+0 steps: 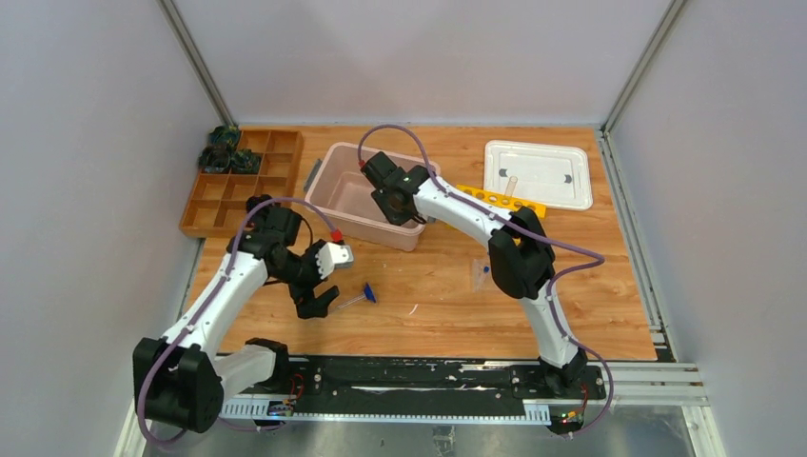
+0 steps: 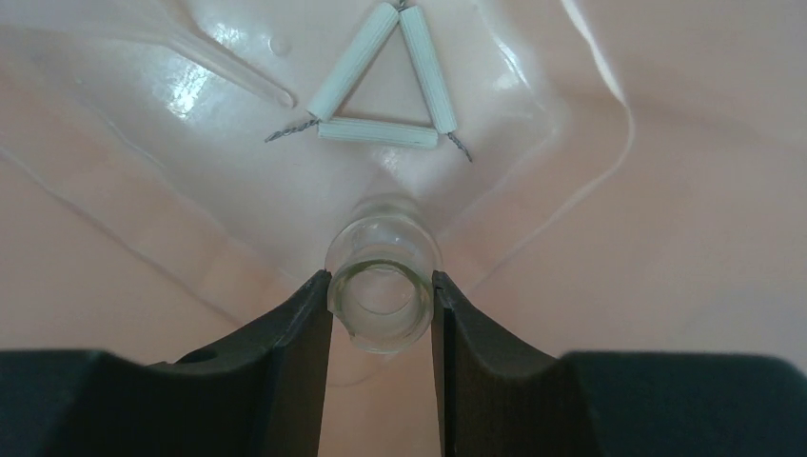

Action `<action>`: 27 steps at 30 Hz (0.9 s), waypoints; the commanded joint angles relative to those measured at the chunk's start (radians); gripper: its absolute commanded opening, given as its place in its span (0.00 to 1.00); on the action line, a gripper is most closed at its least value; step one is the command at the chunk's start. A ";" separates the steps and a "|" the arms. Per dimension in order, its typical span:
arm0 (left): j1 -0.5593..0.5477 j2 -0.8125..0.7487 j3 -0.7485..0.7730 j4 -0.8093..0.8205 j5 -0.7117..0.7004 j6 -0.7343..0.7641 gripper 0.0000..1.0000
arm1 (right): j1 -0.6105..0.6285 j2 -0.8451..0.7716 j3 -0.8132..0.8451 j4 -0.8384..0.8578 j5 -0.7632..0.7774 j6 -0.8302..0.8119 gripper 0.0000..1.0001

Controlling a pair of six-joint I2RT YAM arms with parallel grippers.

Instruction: Organize the chemistry lab equipment

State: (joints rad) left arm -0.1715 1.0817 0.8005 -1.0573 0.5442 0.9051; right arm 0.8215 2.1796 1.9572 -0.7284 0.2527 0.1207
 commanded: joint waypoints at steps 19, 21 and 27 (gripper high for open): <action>-0.257 0.218 -0.130 0.401 -0.177 -0.077 0.87 | -0.046 -0.304 0.028 -0.022 -0.079 0.076 0.66; -0.269 0.228 -0.140 0.409 -0.176 -0.070 0.82 | -0.048 -0.338 0.007 -0.028 -0.049 0.094 0.66; -0.299 0.250 -0.165 0.416 -0.177 -0.043 0.65 | -0.074 -0.456 -0.136 -0.026 0.019 0.148 0.66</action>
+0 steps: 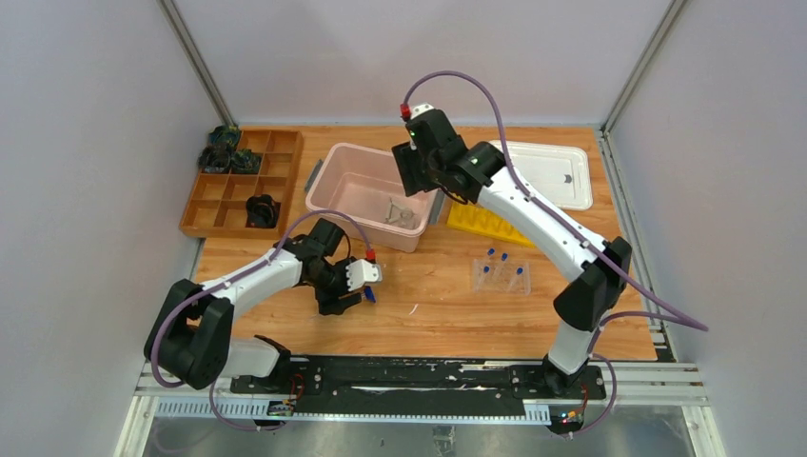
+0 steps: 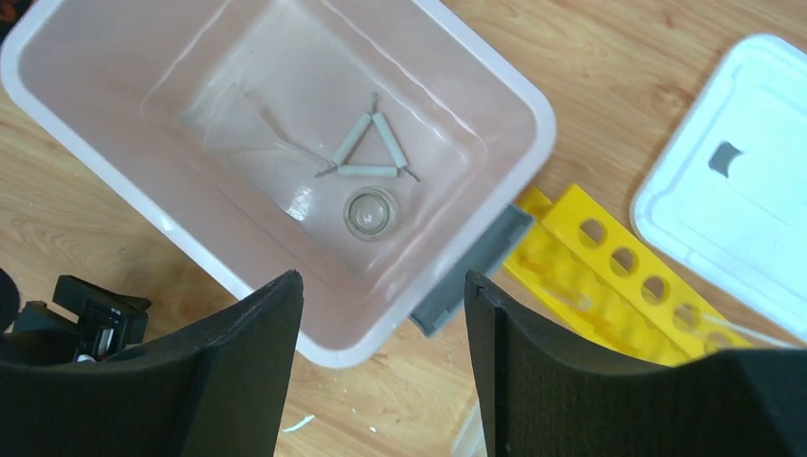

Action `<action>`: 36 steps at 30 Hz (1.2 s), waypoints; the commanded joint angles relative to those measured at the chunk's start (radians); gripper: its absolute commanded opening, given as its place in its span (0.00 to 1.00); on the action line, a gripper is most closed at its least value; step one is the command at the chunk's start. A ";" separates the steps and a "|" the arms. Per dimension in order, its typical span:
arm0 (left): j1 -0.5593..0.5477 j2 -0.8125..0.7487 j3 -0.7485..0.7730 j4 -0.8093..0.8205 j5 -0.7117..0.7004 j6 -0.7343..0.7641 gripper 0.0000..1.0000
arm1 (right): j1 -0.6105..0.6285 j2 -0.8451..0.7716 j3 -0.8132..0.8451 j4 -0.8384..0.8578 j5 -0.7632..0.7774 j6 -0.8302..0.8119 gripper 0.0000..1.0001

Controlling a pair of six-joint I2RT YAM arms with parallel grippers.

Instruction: Organize the chemistry lab equipment

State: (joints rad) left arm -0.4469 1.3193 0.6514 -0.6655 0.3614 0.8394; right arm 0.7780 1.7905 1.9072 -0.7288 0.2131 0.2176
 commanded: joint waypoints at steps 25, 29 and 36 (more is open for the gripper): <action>-0.072 -0.181 0.554 -0.424 -0.130 0.076 0.00 | -0.135 -0.265 -0.332 0.001 0.035 0.139 0.65; -0.070 -0.033 0.750 -0.422 -0.216 0.112 0.00 | -0.157 -0.351 -0.392 0.000 0.032 0.149 0.66; -0.069 0.274 1.075 -0.420 -0.305 0.226 0.00 | -0.227 -0.497 -0.479 -0.022 -0.002 0.170 0.67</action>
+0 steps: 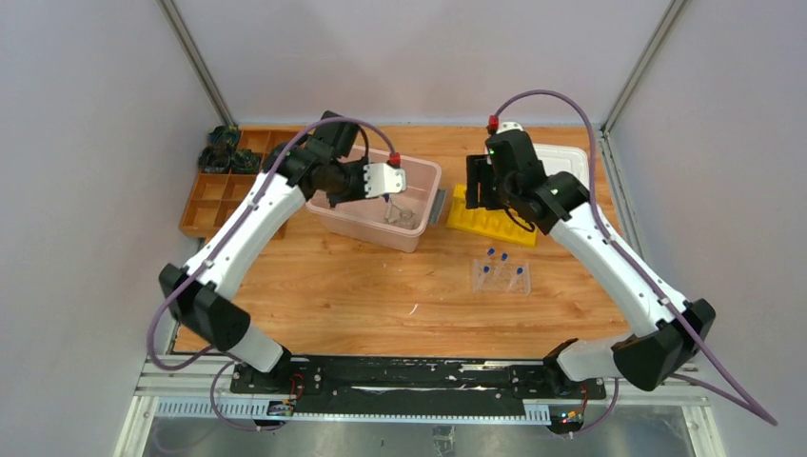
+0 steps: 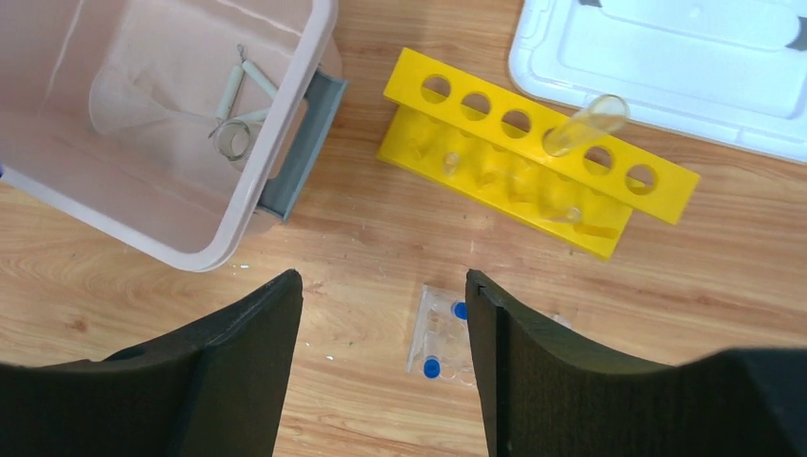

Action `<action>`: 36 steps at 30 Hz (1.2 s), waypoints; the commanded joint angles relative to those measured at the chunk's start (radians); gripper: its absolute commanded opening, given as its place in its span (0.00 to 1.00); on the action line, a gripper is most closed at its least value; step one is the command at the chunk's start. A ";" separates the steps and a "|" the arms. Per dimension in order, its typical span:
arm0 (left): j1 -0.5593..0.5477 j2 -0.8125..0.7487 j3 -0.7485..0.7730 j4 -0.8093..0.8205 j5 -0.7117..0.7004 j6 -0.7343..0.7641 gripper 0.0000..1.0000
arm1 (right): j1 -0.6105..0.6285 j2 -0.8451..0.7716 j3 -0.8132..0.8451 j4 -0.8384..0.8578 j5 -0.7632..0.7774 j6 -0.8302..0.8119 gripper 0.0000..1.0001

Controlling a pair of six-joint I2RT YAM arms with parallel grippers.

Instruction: Organize the chemistry lab equipment

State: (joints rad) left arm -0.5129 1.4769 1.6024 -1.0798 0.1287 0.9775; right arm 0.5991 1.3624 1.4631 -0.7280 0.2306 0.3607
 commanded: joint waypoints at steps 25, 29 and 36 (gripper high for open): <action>0.001 0.481 -0.018 0.153 0.038 0.066 0.01 | -0.567 0.013 0.080 -0.060 -0.086 0.027 0.71; -0.001 0.478 -0.054 0.161 0.098 -0.035 0.22 | -0.638 0.065 0.091 -0.042 -0.046 0.056 0.74; 0.001 0.434 -0.068 0.259 0.140 -0.240 0.74 | -0.707 0.197 0.093 -0.026 -0.027 0.100 0.75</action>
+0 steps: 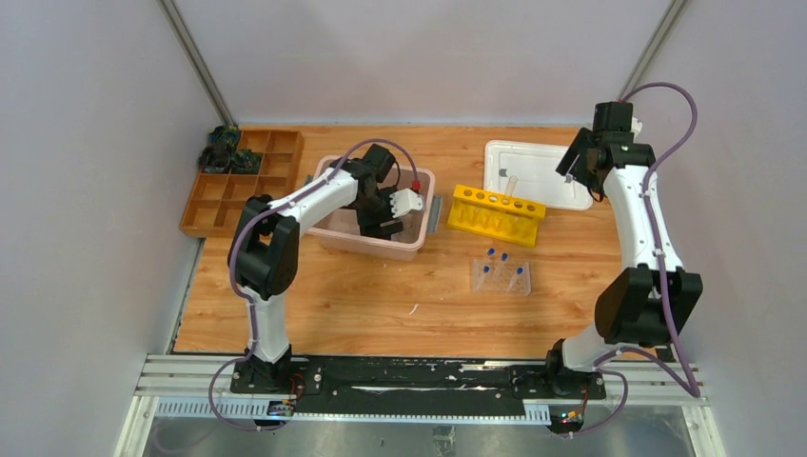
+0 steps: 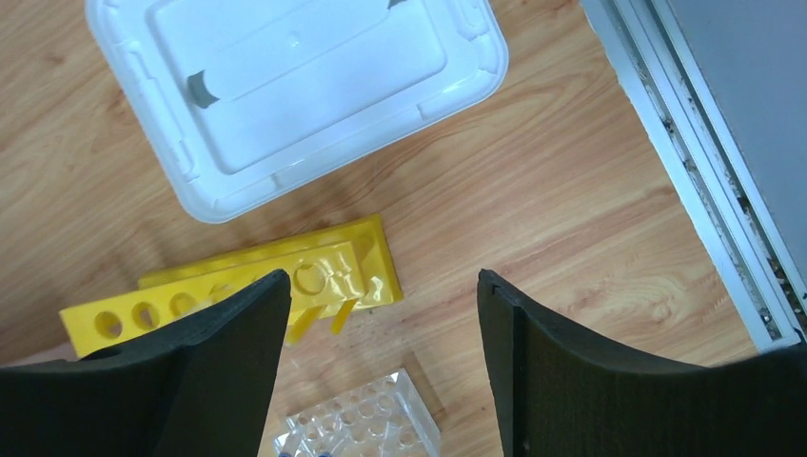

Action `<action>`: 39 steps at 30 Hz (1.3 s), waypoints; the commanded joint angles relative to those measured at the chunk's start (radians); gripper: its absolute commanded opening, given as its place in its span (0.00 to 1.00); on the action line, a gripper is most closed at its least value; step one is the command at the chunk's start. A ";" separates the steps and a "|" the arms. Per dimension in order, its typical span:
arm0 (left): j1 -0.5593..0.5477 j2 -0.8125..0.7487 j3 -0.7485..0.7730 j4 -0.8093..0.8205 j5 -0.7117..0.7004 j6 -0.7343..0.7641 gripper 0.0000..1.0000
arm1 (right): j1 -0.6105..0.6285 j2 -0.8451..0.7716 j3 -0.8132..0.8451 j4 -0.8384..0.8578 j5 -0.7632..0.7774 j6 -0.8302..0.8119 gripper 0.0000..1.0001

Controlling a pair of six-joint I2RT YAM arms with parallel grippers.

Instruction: Organize the chemistry lab equipment

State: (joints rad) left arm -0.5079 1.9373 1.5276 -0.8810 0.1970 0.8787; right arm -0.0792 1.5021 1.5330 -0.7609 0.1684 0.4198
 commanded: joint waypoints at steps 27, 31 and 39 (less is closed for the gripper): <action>0.097 -0.368 0.111 -0.368 0.134 0.170 1.00 | -0.027 0.504 0.056 0.041 0.053 0.404 0.65; 0.118 -0.409 0.012 -0.366 0.124 0.237 1.00 | -0.024 0.505 0.021 0.092 0.081 0.455 0.64; 0.120 -0.387 -0.023 -0.364 0.101 0.260 1.00 | -0.020 0.533 0.000 0.168 0.087 0.489 0.60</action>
State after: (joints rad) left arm -0.3939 1.5555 1.4967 -1.2358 0.3027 1.0939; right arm -0.1066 2.0098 1.5360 -0.6334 0.2176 0.8646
